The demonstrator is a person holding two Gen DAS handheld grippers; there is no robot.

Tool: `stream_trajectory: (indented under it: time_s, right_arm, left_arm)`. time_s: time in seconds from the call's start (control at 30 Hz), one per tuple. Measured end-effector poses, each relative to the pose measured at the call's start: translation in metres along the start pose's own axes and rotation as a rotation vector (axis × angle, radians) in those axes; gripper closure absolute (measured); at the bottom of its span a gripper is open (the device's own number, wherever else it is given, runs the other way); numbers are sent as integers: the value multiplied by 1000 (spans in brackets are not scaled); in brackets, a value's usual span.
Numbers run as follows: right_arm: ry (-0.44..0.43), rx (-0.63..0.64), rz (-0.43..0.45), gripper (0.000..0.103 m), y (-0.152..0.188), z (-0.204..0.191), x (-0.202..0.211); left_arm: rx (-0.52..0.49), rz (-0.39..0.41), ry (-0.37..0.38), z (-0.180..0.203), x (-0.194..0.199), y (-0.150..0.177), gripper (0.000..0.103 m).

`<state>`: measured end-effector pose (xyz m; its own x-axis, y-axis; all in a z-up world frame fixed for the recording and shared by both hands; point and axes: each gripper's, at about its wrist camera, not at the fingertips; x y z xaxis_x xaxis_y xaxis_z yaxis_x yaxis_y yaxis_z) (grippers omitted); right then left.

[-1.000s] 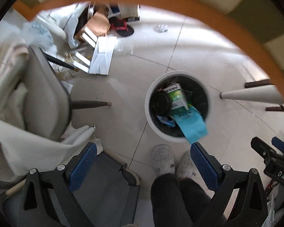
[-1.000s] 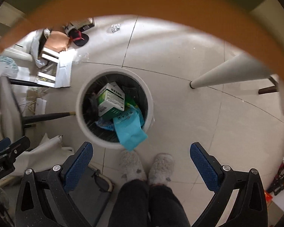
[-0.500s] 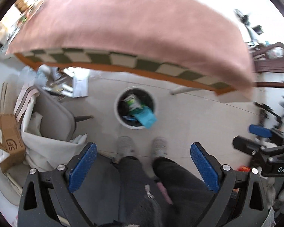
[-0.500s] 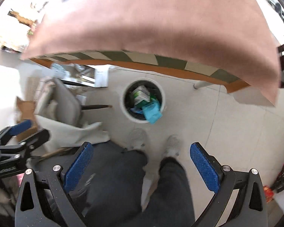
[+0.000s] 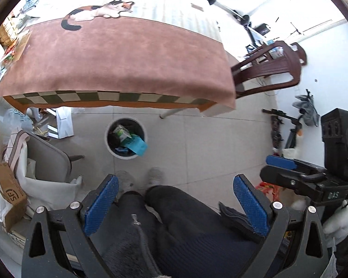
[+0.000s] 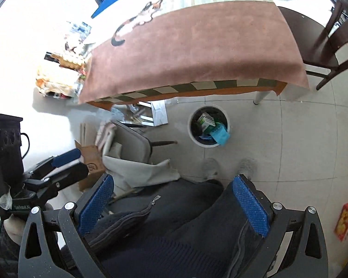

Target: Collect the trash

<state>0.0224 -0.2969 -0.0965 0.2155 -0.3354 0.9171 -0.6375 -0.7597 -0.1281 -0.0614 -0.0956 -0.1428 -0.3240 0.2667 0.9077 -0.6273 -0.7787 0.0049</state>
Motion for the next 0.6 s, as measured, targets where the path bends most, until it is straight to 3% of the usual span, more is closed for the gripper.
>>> stream_trajectory:
  time_s: [0.6]
  right_arm:
    - [-32,20,11,0,31,-14,21]
  left_arm:
    - [28,66,52,-1,31,28,1]
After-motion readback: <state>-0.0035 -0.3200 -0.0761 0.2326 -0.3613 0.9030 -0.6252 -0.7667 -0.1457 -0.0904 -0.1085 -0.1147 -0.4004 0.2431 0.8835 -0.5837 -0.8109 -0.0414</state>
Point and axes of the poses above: each gripper's, at about its wrist camera, not at the fingertips, and x roughly against the way its jaws point, z to its right, y to its underside, and after that the axes turned 14 degrees about x, right-handed
